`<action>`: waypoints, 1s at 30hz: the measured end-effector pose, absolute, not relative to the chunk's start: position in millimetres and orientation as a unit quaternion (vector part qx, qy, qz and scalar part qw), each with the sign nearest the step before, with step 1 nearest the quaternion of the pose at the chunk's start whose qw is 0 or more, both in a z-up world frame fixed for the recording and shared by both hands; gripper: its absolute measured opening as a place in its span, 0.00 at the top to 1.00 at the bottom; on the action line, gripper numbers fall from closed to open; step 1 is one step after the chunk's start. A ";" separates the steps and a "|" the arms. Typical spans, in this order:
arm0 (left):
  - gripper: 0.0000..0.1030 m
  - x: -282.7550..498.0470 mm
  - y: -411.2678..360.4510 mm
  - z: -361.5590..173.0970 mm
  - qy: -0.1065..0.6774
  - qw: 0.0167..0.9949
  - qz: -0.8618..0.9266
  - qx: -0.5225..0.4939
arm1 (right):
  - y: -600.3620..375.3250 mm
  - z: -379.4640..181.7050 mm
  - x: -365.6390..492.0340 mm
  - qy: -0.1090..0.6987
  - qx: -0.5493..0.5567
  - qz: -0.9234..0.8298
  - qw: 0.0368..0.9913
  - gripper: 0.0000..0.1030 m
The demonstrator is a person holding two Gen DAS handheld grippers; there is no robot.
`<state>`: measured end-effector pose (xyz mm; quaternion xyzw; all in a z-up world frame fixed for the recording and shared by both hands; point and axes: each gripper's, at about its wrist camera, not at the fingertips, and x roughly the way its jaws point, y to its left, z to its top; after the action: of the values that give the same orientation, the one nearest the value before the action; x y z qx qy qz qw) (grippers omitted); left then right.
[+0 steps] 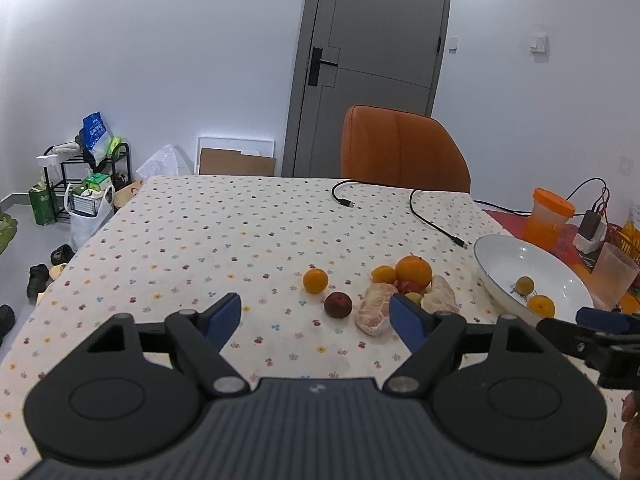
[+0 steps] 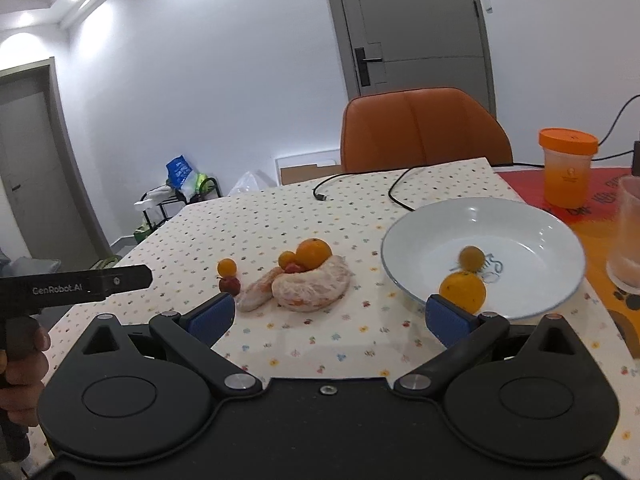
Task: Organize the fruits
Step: 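Grasp the dark red plum with the left tool while the right tool grasps a peeled pomelo segment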
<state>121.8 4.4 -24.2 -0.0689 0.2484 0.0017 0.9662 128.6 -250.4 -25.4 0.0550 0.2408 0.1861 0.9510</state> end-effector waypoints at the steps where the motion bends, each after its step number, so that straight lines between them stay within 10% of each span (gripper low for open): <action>1: 0.24 123.3 4.4 -24.5 0.248 0.966 0.001 -0.069 | -248.8 -25.8 130.6 0.242 0.054 0.187 0.951 0.00; 30: 0.51 190.7 0.8 -54.9 0.305 0.949 -0.028 -0.079 | -219.0 -50.2 193.9 0.299 0.075 0.209 0.928 0.10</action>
<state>190.7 0.8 -54.9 -0.0791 0.3049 -0.0284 0.9487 193.9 -219.0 -50.2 0.0753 0.2988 0.2089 0.9281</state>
